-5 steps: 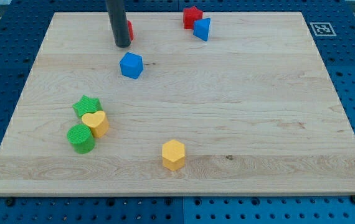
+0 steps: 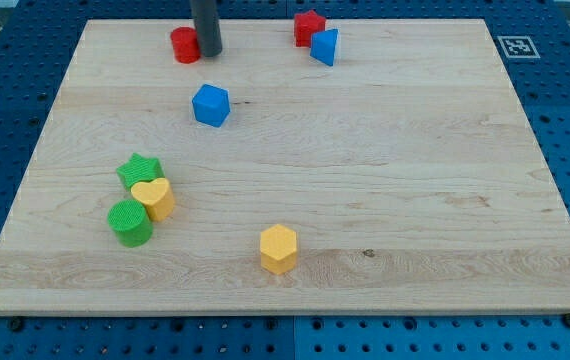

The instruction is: Push the red circle at the top left of the board

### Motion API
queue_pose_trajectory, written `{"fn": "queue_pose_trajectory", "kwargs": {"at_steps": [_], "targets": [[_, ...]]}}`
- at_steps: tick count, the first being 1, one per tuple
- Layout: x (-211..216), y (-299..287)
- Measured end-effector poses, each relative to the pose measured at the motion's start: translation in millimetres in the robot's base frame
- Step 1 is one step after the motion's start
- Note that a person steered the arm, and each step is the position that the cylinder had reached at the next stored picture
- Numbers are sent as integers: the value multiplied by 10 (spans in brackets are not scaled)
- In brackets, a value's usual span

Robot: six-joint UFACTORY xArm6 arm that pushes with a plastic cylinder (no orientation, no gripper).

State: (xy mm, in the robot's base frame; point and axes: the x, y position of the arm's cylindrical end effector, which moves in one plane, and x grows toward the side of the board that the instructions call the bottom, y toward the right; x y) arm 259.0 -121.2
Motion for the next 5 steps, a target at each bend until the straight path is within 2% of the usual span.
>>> {"fn": "queue_pose_trajectory", "kwargs": {"at_steps": [1, 5], "targets": [[0, -286], [133, -334]]}}
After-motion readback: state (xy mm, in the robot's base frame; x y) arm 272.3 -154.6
